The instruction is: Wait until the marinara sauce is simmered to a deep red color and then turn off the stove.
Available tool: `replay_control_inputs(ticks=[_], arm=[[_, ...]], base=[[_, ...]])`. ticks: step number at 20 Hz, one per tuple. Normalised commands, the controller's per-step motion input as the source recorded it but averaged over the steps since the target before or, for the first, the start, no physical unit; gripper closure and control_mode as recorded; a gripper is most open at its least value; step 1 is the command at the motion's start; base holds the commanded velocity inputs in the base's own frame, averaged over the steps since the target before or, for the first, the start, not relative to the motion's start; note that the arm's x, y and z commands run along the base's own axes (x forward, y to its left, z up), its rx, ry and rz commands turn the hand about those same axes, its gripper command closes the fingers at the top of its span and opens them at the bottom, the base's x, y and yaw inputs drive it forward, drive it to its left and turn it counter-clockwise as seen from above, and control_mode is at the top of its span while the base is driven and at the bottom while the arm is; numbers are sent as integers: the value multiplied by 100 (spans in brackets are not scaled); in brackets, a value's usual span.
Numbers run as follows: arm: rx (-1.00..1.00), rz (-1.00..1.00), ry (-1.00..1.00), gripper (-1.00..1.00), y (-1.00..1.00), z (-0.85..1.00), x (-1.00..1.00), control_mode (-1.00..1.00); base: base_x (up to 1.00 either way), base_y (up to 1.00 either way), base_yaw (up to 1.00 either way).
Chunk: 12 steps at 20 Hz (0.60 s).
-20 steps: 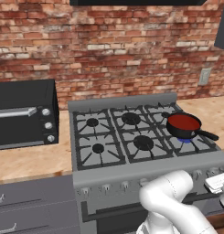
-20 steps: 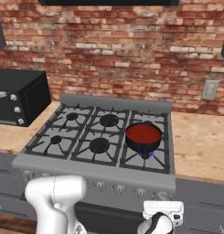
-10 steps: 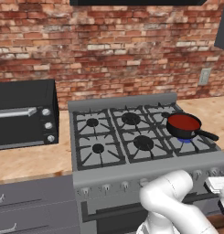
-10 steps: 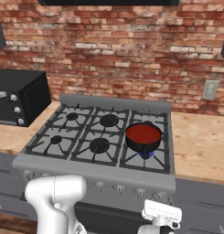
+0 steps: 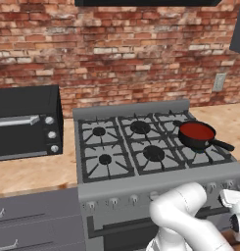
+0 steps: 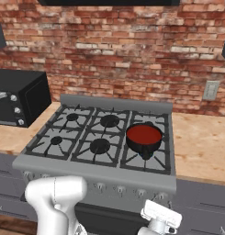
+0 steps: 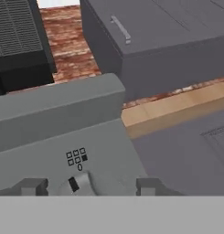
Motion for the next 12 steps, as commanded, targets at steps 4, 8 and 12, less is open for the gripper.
replay_control_inputs(ticks=[4, 8, 12], arm=[[54, -41, 0, 100, -36, -36, -3, -100], [43, -27, -3, 100, -16, -14, -12, -100], [2, 0, 0, 100, -2, 0, -1, -100]], base=[[0, 0, 0], [0, 0, 0], [0, 0, 0]])
